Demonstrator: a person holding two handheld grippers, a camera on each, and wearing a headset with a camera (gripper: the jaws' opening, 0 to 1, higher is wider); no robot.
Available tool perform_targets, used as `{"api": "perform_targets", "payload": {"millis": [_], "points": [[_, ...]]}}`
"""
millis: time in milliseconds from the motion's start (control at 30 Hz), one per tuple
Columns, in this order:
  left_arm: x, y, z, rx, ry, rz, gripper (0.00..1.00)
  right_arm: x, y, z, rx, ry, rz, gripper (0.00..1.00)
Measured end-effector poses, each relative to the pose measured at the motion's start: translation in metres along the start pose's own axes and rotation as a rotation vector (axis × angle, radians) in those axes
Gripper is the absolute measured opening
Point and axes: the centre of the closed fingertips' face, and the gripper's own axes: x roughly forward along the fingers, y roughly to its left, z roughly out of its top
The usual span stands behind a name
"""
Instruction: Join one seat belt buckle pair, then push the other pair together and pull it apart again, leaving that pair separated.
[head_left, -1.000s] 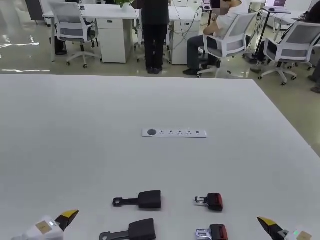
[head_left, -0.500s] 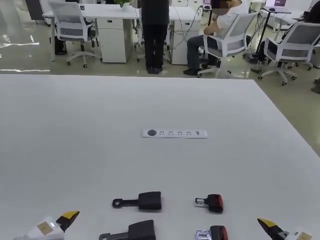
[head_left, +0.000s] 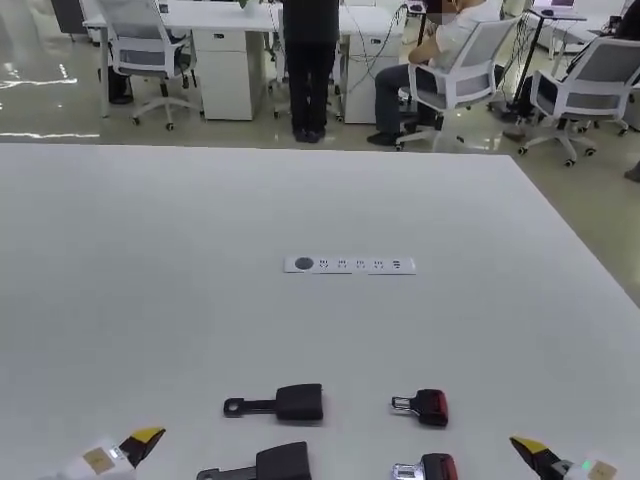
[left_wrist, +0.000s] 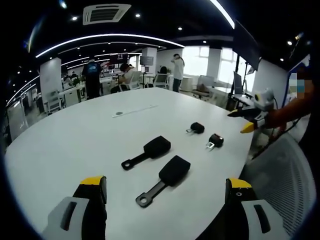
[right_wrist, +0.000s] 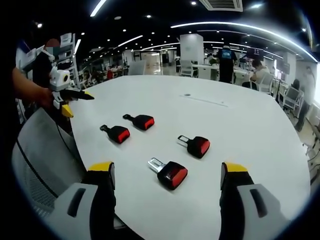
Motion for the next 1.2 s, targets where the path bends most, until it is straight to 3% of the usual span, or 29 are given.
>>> {"api": "perform_targets", "payload": {"millis": [667, 1200], "points": [[0.015, 0.0, -0.007, -0.005, 0.035, -0.037, 1.0, 0.018, 0.001, 0.002, -0.014, 0.034, 0.045, 0.83], [0.032, 0.001, -0.014, 0.01, 0.083, -0.086, 1.0, 0.039, 0.004, -0.005, -0.054, 0.095, 0.096, 0.82]]}}
